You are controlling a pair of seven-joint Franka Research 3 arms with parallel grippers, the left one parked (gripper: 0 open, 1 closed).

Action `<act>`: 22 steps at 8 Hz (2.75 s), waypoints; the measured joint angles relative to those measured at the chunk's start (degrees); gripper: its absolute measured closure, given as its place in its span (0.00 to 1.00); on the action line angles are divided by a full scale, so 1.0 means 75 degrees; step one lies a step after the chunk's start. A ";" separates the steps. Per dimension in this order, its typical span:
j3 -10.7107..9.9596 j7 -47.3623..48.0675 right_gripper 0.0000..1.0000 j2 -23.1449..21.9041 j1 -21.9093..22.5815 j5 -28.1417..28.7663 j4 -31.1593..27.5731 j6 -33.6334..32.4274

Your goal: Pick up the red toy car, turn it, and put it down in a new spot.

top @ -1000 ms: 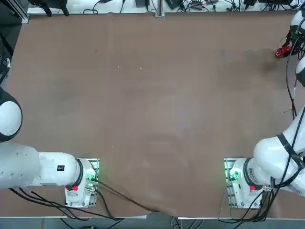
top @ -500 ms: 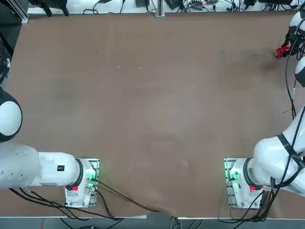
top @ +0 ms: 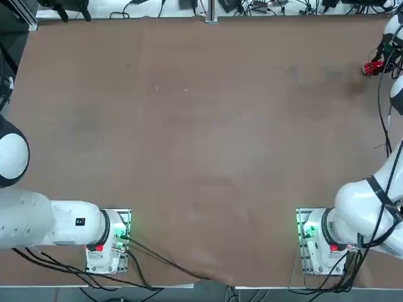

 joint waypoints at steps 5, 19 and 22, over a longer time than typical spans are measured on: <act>0.0025 0.0000 0.15 0.0057 -0.0001 0.0160 0.0006 -0.0002; 0.0194 -0.2695 0.00 -0.3102 0.1244 0.0118 0.0176 -0.5808; 0.0195 -0.2906 0.00 -0.3609 0.2817 -0.0068 0.0173 -0.6032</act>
